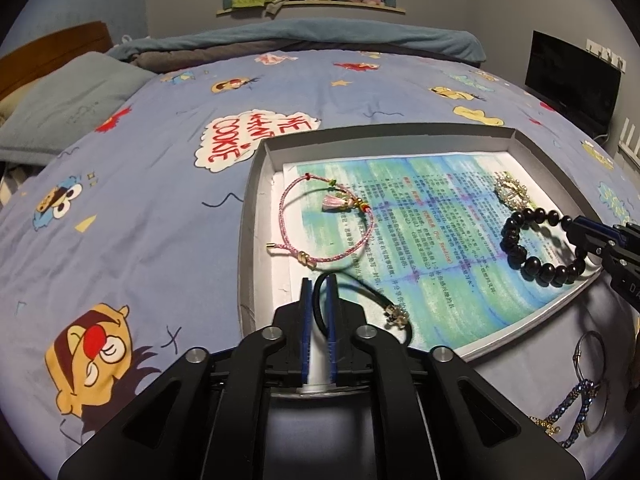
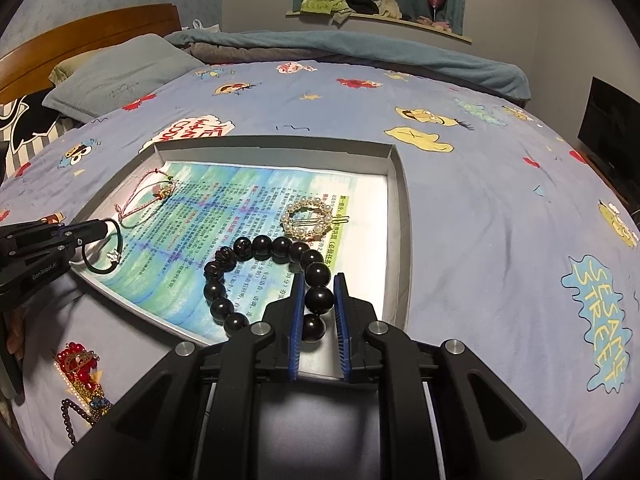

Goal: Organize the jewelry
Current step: 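Carry the black hair tie and black bead bracelet into the gray box, then open the left tool to release the hair tie while the right tool releases the bead bracelet, then withdraw both open tools toward the remaining jewelry pile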

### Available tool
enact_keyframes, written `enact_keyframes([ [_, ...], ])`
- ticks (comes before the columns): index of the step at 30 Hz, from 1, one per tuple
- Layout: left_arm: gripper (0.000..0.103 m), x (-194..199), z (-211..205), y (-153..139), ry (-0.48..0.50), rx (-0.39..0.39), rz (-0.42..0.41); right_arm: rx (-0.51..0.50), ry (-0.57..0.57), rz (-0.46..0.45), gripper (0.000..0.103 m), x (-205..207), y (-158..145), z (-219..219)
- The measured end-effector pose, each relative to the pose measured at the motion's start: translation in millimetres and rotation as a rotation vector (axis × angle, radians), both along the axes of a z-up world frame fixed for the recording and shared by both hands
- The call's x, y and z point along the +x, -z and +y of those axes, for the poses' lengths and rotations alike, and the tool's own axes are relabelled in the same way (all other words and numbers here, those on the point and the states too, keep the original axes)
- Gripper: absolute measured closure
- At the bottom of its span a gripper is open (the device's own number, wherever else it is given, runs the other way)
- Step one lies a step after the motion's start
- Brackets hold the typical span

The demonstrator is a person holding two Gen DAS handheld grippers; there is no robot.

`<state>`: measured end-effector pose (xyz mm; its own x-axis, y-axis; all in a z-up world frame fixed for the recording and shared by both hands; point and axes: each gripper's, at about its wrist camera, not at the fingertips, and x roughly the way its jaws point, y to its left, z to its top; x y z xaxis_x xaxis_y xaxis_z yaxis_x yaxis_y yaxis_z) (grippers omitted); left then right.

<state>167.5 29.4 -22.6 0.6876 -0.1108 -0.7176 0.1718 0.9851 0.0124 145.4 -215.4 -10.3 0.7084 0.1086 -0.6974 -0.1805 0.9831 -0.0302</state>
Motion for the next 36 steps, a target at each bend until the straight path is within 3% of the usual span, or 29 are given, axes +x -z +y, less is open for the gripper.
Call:
enact_keyframes([
  [3, 0.085, -2.9, -0.9, -3.3, 0.005, -0.009, -0.015, 0.005, 0.001, -0.009, 0.089, -1.6, -1.7, -1.3],
  [5, 0.067, -5.7, -3.0, -6.2, 0.008, -0.008, -0.028, 0.011, 0.002, -0.027, 0.087, -4.4, -4.9, -2.1],
  [7, 0.057, -10.1, -6.5, -9.6, 0.018, -0.001, -0.048, 0.018, -0.003, -0.044, 0.086, -7.6, -8.4, -2.2],
  [9, 0.057, -12.5, -9.1, -13.1, 0.025, -0.002, -0.055, 0.020, -0.005, -0.060, 0.086, -10.8, -12.0, -2.6],
  [13, 0.039, -19.1, -10.4, -20.4, 0.019, 0.001, -0.082, 0.037, -0.006, -0.082, 0.067, -16.3, -18.6, -5.6],
  [16, 0.038, -24.2, -8.5, -27.8, 0.012, -0.009, -0.104, 0.047, -0.002, -0.092, 0.064, -20.1, -23.1, -8.4],
  [21, 0.031, -31.5, -6.4, -37.8, -0.003, -0.017, -0.128, 0.070, 0.002, -0.113, 0.047, -28.0, -31.0, -13.4],
  [25, 0.024, -38.4, -8.6, -42.5, -0.010, -0.017, -0.143, 0.100, -0.002, -0.143, 0.018, -38.2, -40.1, -18.6],
  [28, 0.019, -45.9, -10.7, -48.0, -0.016, -0.018, -0.158, 0.123, -0.010, -0.152, 0.005, -43.8, -45.9, -21.2],
  [32, 0.011, -55.8, -11.2, -56.9, -0.024, -0.030, -0.181, 0.123, -0.017, -0.176, 0.006, -54.8, -56.7, -21.6],
  [36, 0.010, -64.9, -6.1, -69.2, -0.042, -0.086, -0.179, 0.118, 0.005, -0.207, 0.006, -67.6, -72.0, -25.6],
])
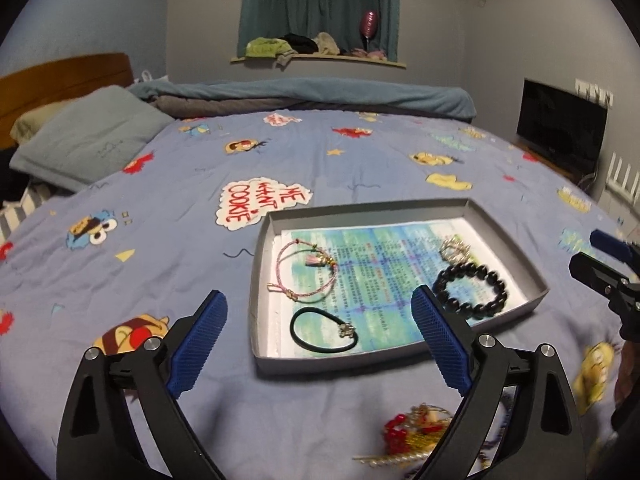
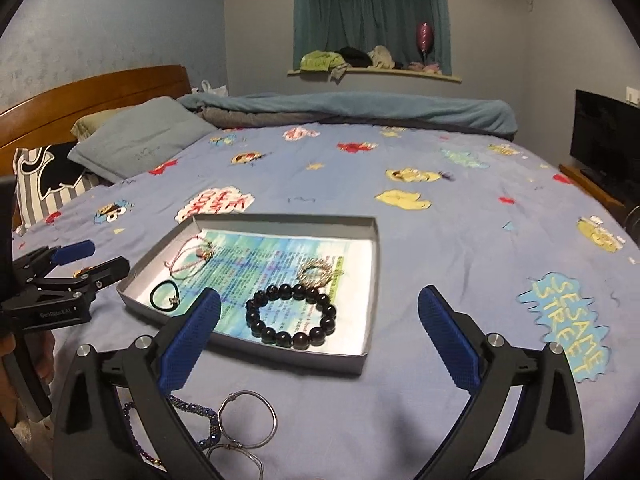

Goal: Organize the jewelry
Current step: 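Withdraw both open tools toward the remaining jewelry pile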

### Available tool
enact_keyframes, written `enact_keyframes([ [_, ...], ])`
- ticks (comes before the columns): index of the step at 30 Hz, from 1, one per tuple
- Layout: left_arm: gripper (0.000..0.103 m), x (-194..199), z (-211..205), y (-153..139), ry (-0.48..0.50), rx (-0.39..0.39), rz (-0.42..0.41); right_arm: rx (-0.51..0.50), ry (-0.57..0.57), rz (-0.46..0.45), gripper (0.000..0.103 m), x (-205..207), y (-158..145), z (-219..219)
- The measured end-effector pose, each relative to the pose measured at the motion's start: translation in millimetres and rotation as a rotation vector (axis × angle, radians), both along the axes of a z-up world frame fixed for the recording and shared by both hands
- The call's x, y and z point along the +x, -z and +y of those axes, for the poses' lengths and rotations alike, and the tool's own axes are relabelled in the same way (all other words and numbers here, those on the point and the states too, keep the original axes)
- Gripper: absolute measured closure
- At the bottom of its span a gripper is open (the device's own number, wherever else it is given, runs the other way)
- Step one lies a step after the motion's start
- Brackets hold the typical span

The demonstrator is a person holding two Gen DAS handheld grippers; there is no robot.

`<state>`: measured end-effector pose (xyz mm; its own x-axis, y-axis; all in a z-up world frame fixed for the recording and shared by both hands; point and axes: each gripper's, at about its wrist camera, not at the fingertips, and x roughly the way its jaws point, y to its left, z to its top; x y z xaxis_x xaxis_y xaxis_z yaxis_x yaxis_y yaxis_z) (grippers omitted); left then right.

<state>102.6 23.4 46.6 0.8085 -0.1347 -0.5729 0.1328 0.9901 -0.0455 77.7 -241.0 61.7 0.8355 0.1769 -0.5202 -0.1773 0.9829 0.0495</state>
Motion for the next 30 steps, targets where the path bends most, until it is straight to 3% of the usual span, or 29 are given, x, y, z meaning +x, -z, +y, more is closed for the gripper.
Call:
enact_keyframes([
  [5, 0.009, -17.7, 4.5, -11.2, -0.006, 0.008, -0.007, 0.011, 0.019, -0.022, 0.006, -19.6, -18.7, -10.5],
  [14, 0.009, -53.8, 14.4, -22.0, 0.011, 0.031, -0.022, -0.010, 0.021, 0.010, 0.006, -53.2, -14.5, -18.7],
  [20, 0.009, -75.1, 17.6, -8.4, 0.031, 0.020, 0.002, -0.027, 0.028, 0.032, 0.006, -72.0, 1.4, -19.5],
  [30, 0.009, -89.8, -5.8, 35.4, 0.086, 0.070, 0.042, -0.028, 0.022, 0.063, 0.006, -93.4, 31.0, -9.2],
])
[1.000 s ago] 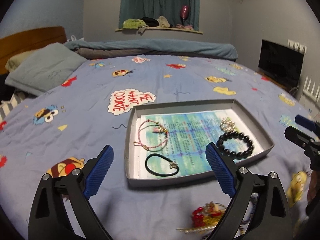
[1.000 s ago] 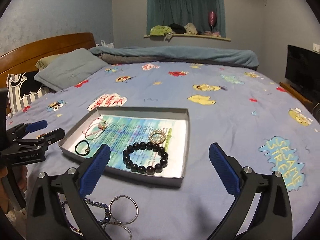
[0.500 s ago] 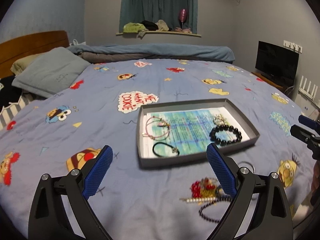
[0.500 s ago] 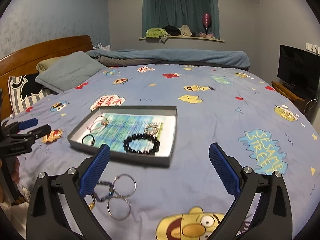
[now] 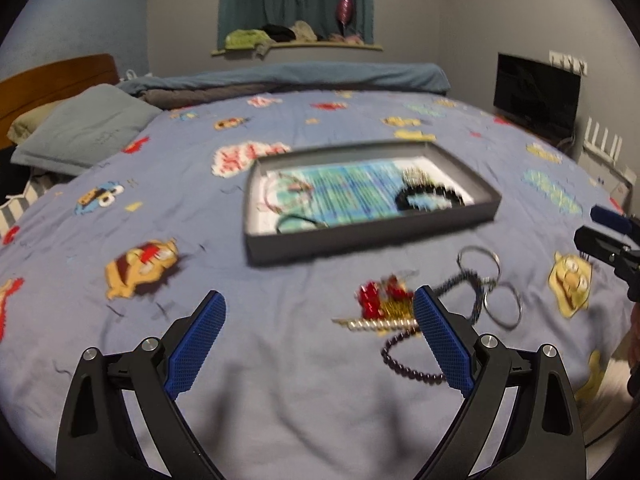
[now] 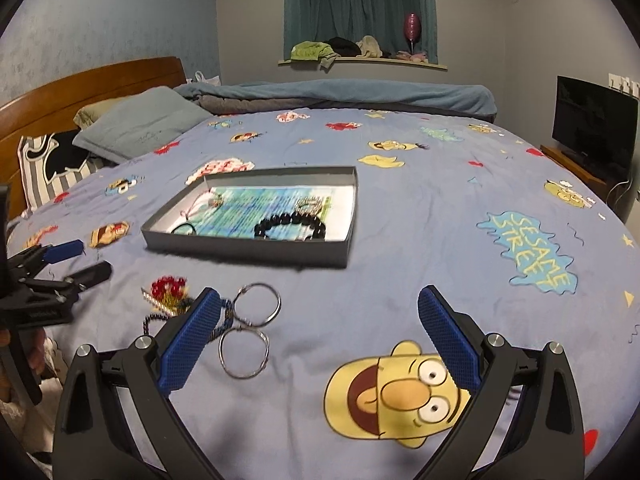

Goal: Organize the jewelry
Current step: 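Withdraw both open tools toward the remaining jewelry pile, then grasp the red bead earrings with the left tool while the right tool grasps the silver hoop earrings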

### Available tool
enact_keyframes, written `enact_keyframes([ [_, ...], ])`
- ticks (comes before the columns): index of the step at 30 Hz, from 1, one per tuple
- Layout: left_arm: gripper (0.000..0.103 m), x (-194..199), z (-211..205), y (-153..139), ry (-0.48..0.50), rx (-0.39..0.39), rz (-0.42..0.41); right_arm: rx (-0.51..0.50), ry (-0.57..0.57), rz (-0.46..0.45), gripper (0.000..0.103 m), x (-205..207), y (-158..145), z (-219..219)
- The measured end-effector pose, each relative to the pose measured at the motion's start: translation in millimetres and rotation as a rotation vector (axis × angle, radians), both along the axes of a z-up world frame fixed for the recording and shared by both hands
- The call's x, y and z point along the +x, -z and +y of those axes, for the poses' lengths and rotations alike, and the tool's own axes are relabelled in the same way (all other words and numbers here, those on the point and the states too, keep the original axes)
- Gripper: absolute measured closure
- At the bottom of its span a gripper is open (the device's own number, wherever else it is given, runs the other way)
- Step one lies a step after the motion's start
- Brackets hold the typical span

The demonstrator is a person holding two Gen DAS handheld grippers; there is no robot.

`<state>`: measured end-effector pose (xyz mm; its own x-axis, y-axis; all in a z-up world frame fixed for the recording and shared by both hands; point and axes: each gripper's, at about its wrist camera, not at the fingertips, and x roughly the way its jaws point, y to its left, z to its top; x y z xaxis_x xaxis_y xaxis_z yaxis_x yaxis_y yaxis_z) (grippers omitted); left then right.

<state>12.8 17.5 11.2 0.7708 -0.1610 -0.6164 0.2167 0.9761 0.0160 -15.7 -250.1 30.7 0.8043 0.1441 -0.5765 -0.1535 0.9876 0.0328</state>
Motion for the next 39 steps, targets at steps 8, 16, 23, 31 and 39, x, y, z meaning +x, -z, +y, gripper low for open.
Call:
enact_keyframes([
  [8, 0.009, 13.1, -15.1, 25.1, 0.012, 0.013, -0.008, -0.014, -0.007, 0.040, 0.005, 2.7, 25.5, 5.0],
  [16, 0.015, 28.8, -32.5, 36.6, 0.063, 0.027, -0.007, -0.040, -0.033, 0.054, 0.006, 5.6, 41.6, 13.7],
  [23, 0.037, 40.6, -36.6, 40.9, 0.106, -0.003, 0.002, -0.056, -0.080, 0.082, 0.006, 10.2, 56.9, 24.4],
  [31, 0.060, 38.3, -40.9, 40.1, 0.172, -0.027, -0.033, -0.063, -0.165, 0.067, 0.006, 4.5, 65.1, 43.6],
  [39, 0.078, 32.9, -41.5, 40.9, 0.214, -0.023, -0.042, -0.069, -0.174, 0.076, 0.024, 10.1, 70.8, 49.7],
])
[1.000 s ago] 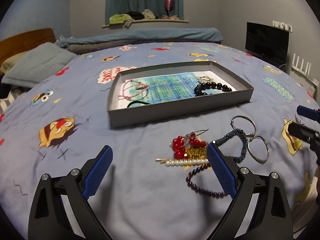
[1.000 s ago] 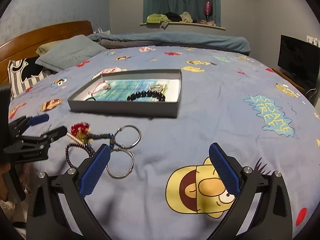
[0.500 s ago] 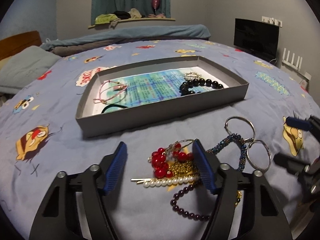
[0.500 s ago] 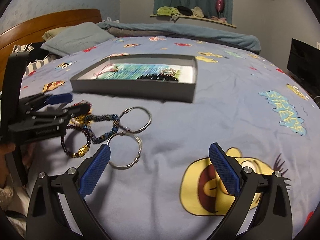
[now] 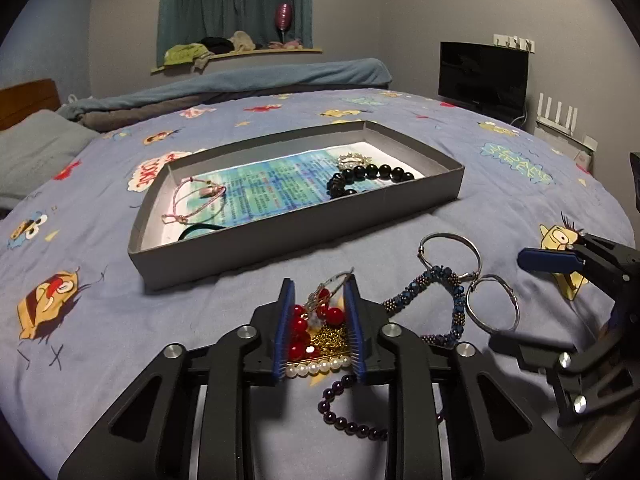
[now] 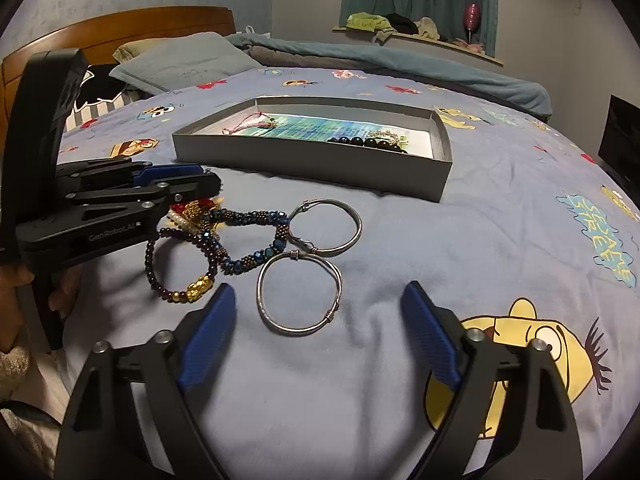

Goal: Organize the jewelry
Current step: 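Grasp the red bead earrings with the left tool while the right tool grasps the silver hoop earrings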

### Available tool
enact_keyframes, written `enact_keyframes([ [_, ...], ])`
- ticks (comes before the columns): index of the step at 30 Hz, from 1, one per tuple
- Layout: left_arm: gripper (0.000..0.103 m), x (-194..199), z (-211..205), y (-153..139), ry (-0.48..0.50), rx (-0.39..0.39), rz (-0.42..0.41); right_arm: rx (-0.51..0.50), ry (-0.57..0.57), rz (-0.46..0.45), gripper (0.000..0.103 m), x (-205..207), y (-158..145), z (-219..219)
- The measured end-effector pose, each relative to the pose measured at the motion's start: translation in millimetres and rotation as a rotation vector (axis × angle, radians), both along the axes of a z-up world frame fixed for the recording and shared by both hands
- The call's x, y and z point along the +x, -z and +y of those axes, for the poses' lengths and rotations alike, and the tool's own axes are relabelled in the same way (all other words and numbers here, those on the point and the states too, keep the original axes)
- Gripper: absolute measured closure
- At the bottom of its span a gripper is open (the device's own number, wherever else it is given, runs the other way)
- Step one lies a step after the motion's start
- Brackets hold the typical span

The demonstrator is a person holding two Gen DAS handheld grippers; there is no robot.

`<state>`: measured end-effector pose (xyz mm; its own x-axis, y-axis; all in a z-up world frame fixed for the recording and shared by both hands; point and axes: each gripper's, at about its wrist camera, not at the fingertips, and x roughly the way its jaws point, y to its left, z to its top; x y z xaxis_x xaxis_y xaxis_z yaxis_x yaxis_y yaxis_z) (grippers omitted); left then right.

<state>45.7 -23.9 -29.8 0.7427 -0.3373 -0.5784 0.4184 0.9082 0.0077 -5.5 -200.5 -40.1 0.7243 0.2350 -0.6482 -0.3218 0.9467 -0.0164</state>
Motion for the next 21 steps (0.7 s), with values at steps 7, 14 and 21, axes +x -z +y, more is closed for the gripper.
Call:
enact_keyframes([
  [7, 0.079, 2.4, 4.8, 3.2, -0.024, -0.008, 0.018, -0.004, 0.000, -0.005, 0.036, 3.0, 1.7, 1.5],
  [14, 0.088, 5.1, 10.1, 3.0, -0.040, -0.024, 0.023, -0.038, -0.023, -0.016, 0.051, 0.7, 4.1, 10.1],
  [21, 0.095, 5.7, 13.7, 3.6, -0.050, -0.032, 0.030, -0.022, -0.033, -0.017, 0.057, 0.2, 2.1, 7.4],
])
